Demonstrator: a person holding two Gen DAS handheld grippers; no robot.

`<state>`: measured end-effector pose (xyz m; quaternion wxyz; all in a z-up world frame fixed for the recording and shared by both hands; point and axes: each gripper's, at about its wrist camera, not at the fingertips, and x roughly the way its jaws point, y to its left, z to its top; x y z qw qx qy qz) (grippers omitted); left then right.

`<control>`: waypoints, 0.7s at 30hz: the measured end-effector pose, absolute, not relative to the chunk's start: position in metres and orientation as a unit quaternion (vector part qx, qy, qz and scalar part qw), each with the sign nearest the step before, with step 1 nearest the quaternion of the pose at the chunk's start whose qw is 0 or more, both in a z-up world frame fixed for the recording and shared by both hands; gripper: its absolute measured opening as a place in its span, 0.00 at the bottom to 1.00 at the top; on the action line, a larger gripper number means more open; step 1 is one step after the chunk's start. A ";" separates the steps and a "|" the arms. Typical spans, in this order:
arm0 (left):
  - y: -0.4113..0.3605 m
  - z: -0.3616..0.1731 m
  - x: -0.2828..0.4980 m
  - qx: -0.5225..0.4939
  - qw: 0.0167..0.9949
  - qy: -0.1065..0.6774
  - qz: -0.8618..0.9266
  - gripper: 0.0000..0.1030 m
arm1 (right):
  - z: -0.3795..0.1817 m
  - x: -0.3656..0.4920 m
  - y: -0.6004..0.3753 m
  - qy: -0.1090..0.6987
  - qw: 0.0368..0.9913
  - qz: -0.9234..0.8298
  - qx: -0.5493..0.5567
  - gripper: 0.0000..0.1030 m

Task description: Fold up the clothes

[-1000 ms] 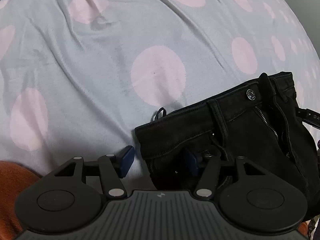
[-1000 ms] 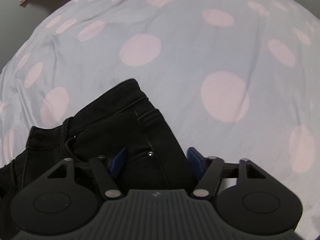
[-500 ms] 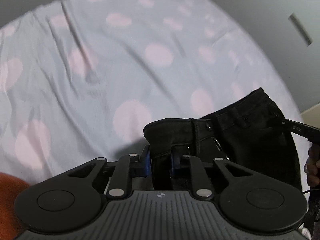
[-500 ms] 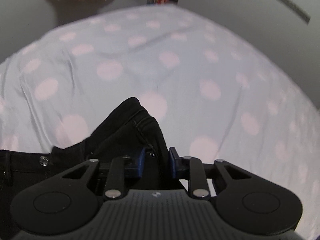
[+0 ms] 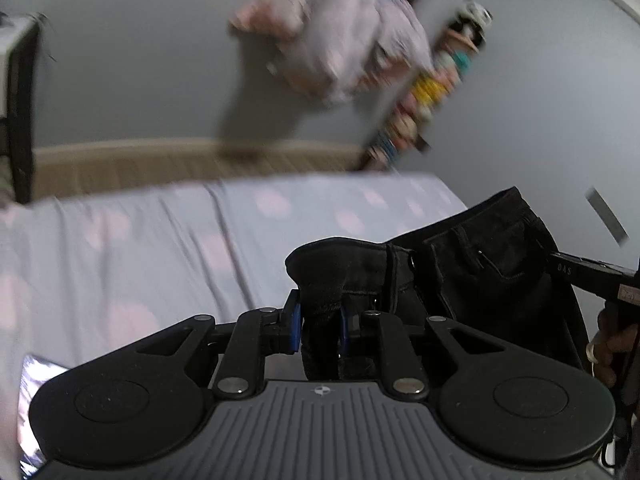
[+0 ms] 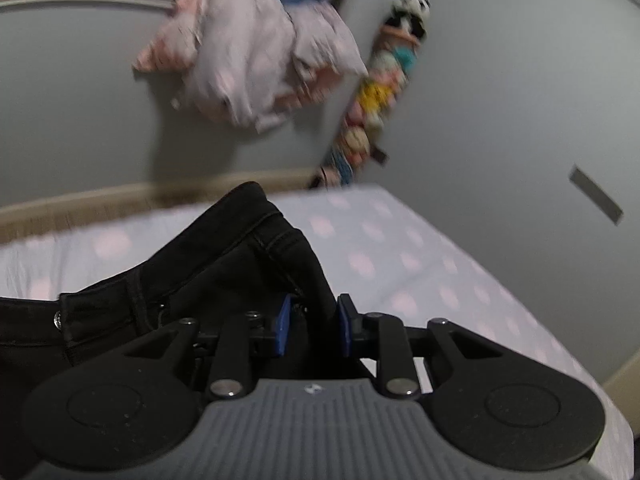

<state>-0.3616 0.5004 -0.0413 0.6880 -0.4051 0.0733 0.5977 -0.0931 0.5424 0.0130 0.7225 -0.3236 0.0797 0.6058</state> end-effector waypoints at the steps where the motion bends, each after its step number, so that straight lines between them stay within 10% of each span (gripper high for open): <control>1: 0.507 -0.041 -0.370 -0.404 0.681 0.069 0.607 0.20 | 0.013 -0.106 0.552 0.074 0.720 0.611 -0.321 0.27; 11: 0.551 -0.077 -0.402 -0.414 0.623 0.109 0.655 0.20 | -0.052 -0.179 0.626 0.095 0.674 0.644 -0.349 0.27; 21: 0.549 -0.093 -0.400 -0.423 0.592 0.147 0.670 0.39 | -0.066 -0.153 0.617 0.129 0.675 0.641 -0.341 0.52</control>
